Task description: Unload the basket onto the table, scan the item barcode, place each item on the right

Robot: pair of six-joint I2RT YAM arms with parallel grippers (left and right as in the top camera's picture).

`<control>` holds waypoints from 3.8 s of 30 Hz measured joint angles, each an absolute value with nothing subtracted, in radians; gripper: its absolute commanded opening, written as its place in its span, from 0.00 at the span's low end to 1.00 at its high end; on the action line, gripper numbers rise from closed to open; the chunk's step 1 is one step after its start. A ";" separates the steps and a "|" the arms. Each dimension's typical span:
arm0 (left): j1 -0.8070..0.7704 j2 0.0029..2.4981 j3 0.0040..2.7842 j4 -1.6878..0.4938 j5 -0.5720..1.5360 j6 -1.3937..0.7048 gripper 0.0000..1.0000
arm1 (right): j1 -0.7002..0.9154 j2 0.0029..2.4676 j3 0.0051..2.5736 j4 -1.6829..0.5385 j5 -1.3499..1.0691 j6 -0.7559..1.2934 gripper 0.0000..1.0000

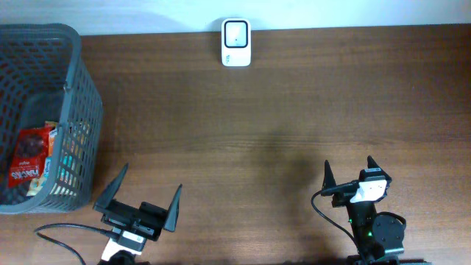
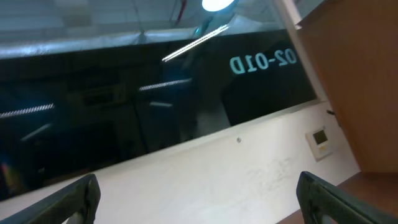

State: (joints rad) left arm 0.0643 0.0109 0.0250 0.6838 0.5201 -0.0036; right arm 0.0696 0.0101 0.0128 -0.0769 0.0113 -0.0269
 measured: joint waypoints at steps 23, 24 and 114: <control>0.065 0.968 1.188 -0.538 0.465 0.017 0.99 | 0.070 0.010 0.013 -0.077 0.011 -0.027 0.98; 0.066 1.025 1.258 -0.618 0.469 0.023 0.99 | 0.070 0.010 0.013 -0.076 0.011 -0.027 0.98; 0.474 2.077 2.820 -1.685 0.483 -0.089 0.00 | 0.070 0.010 0.013 -0.077 0.011 -0.027 0.98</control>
